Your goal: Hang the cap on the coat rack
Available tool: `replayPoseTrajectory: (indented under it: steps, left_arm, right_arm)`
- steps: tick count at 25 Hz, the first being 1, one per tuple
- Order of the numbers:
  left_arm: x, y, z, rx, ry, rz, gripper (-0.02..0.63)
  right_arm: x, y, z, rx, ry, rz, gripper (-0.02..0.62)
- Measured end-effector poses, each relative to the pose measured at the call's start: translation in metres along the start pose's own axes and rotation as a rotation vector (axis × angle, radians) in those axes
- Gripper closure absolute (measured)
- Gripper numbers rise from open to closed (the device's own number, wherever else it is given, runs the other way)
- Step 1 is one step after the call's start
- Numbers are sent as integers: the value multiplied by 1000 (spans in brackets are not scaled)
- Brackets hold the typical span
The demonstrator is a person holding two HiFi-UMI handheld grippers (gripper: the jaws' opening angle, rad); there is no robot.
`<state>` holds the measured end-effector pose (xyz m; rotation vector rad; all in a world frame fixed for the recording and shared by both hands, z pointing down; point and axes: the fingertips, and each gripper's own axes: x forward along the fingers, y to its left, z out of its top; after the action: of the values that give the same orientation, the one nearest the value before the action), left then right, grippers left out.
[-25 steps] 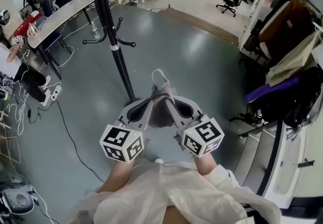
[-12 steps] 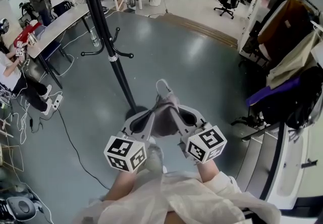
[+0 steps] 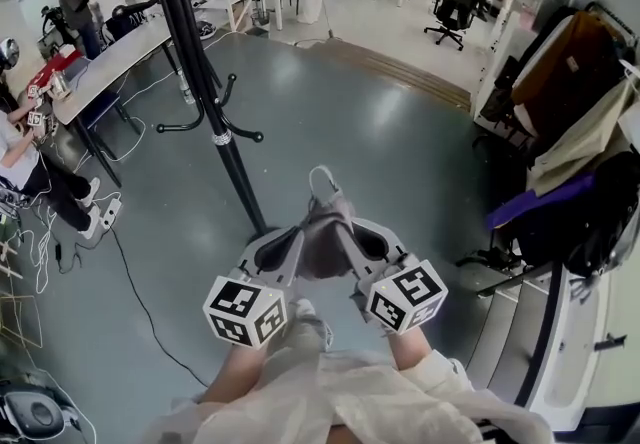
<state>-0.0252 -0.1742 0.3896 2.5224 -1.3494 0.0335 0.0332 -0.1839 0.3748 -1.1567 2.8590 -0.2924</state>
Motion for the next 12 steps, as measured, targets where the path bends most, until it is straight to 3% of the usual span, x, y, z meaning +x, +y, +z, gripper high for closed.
replayPoseTrajectory:
  steps: [12]
  left_arm:
    - [49, 44, 52, 45, -60, 14, 588]
  right_arm:
    - [59, -40, 46, -69, -47, 30, 584]
